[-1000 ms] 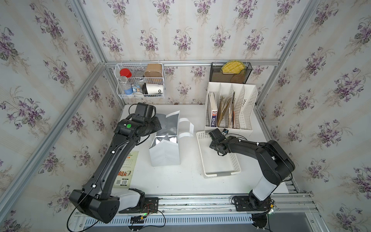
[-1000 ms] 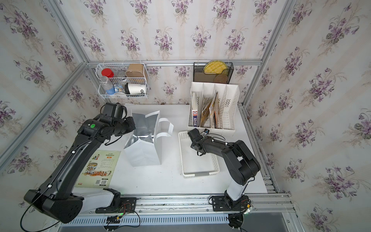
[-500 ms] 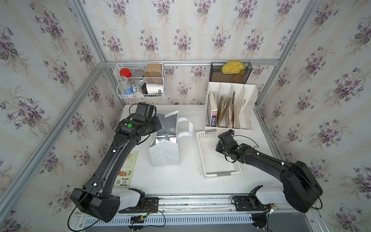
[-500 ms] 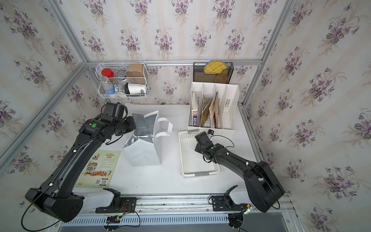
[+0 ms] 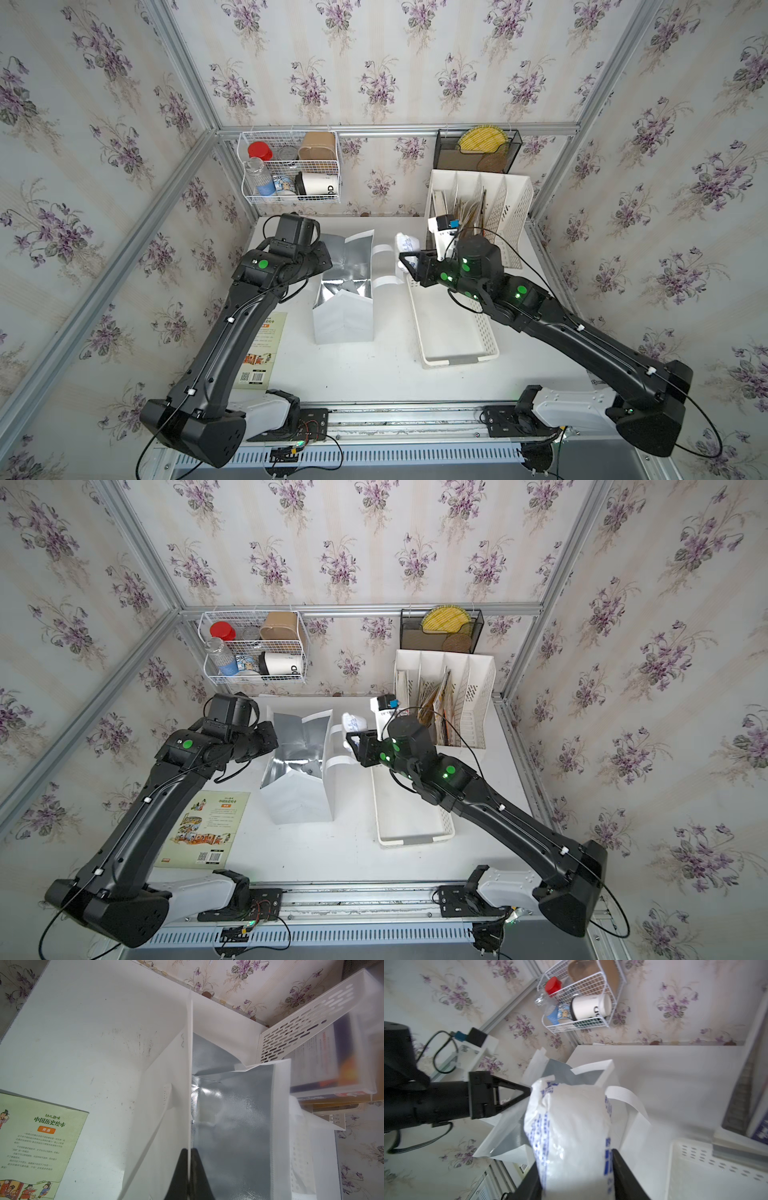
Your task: Place the ice pack in the delivery bag
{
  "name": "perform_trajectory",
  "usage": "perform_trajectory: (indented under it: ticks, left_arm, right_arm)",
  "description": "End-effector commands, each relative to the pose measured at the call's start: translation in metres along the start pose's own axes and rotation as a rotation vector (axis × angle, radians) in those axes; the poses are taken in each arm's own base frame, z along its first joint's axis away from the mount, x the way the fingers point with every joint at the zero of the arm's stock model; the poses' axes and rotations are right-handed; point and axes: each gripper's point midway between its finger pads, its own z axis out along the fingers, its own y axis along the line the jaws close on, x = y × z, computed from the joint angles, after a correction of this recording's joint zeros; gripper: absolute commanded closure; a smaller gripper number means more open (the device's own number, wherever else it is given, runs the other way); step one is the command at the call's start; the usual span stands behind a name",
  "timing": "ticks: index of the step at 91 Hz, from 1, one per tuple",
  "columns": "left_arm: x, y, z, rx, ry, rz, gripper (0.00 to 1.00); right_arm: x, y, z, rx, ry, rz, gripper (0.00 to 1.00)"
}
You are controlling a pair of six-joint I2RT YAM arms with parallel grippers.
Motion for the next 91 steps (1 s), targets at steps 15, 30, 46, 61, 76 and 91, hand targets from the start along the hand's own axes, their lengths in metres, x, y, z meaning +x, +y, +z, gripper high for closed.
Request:
perform_trajectory:
  ticks: [15,30,46,61,76,91]
  left_arm:
    - [-0.005,-0.004,-0.004,0.029,-0.033,0.009,1.0]
    - [-0.004,-0.006,-0.002,0.045,-0.021,0.012,1.0]
    - [-0.007,-0.006,-0.005,0.068,-0.032,0.0,1.0]
    - [-0.009,-0.001,-0.004,0.047,-0.047,-0.007,1.0]
    - [-0.008,-0.002,-0.001,0.054,-0.039,-0.008,1.0]
    - [-0.009,-0.002,0.001,0.054,-0.035,-0.011,1.0]
  right_arm:
    - [0.014,0.037,0.064,-0.05,0.174,-0.129,0.87]
    - [0.029,0.044,0.097,-0.065,0.244,-0.148,0.87]
    - [0.045,0.042,0.124,-0.065,0.302,-0.166,0.87]
    - [0.065,0.023,0.136,0.007,0.353,-0.182,0.83]
    - [0.078,0.013,0.138,0.031,0.381,-0.189,0.57]
    - [0.062,0.018,0.128,0.028,0.337,-0.207,0.27]
